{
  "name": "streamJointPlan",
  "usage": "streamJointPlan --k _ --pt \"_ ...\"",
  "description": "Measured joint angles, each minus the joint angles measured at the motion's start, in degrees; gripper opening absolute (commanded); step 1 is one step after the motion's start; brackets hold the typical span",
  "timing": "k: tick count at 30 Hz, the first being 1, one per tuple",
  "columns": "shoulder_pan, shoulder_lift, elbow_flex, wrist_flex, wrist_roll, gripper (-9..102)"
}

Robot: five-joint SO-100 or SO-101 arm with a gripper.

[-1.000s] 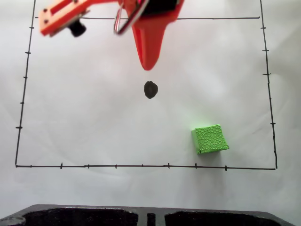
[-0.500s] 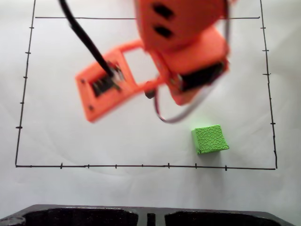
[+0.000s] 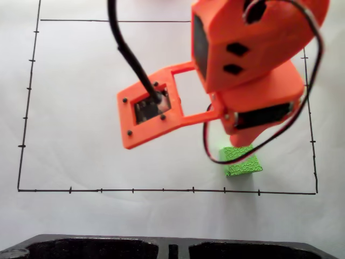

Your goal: Grasp the colored block, Place it on the black dot, and then return the arm to the default position.

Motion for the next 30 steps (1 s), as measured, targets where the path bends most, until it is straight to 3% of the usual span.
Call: streamJointPlan --k 13,30 --pt "0.26 -6.68 -5.19 2.72 2.55 32" --pt "-1.49 -20.74 -16.08 4.66 2.11 32"
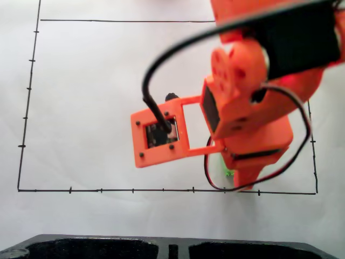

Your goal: Grasp the colored block, Place it on the black dot, and then return the arm to the default position.

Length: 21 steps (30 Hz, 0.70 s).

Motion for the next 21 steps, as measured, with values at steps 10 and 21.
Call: streamJointPlan --k 10,21 --pt "-2.11 -6.06 -5.71 0.70 0.00 31" --pt "-1.58 -6.50 -5.98 0.70 0.00 15"
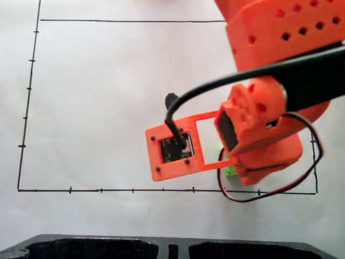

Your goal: Grasp the colored block, Place it on the black dot, and then return the arm to the default position.

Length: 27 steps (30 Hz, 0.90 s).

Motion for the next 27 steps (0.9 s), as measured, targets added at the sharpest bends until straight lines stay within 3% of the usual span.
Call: streamJointPlan --k 15,27 --pt "0.70 -0.88 -0.62 -0.09 -2.99 9" --pt "0.88 7.47 1.93 8.61 -6.50 9"
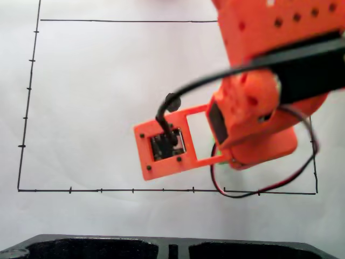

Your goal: Grasp the colored block, Place it on the black dot, and then return the arm to the default position.

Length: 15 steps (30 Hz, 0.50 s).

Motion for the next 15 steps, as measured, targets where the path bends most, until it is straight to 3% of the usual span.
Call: streamJointPlan --k 15 --pt "9.05 20.04 26.98 -3.25 -8.09 9"
